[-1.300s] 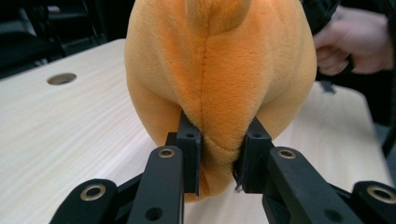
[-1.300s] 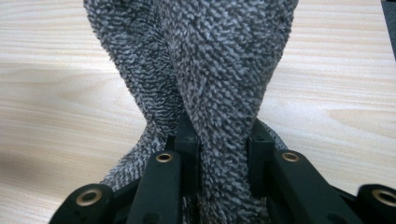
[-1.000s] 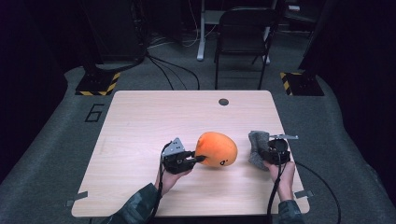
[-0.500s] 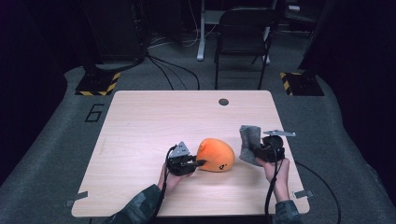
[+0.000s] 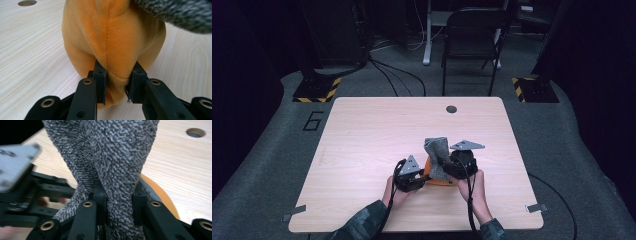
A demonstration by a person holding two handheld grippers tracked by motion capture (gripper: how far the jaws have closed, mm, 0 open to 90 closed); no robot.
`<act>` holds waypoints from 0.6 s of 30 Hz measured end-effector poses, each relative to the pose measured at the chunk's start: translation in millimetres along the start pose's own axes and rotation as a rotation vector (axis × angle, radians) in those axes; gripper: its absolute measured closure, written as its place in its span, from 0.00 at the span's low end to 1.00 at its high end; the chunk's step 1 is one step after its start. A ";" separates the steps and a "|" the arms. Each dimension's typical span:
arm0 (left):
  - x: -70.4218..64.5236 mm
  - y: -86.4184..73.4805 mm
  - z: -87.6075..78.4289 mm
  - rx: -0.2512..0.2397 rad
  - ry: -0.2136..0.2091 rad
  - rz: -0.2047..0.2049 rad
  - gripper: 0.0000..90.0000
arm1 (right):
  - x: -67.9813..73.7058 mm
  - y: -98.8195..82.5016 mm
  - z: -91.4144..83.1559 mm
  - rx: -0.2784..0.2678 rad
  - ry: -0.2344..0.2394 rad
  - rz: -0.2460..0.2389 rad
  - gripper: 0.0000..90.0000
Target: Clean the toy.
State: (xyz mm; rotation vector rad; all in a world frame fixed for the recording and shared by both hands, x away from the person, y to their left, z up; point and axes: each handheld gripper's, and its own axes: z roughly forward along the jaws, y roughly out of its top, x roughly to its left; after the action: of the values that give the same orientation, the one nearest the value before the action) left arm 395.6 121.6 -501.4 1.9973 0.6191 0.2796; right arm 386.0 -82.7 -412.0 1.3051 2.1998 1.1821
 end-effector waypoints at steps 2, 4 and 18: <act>0.5 0.6 0.3 -0.002 0.007 0.016 0.81 | -5.5 -1.8 0.5 0.005 0.003 0.003 0.80; -0.4 0.4 1.2 -0.006 0.008 0.008 0.80 | -9.4 -2.4 -1.6 0.012 -0.021 -0.005 0.80; 1.8 -0.5 1.9 -0.002 -0.009 -0.001 0.79 | -61.6 -27.3 1.1 0.092 -0.106 0.074 0.79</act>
State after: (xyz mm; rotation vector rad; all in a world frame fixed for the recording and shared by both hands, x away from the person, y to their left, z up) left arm 397.9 121.4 -502.9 1.9949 0.6133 0.2703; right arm 403.8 -140.3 -442.1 1.4629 2.1699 1.0226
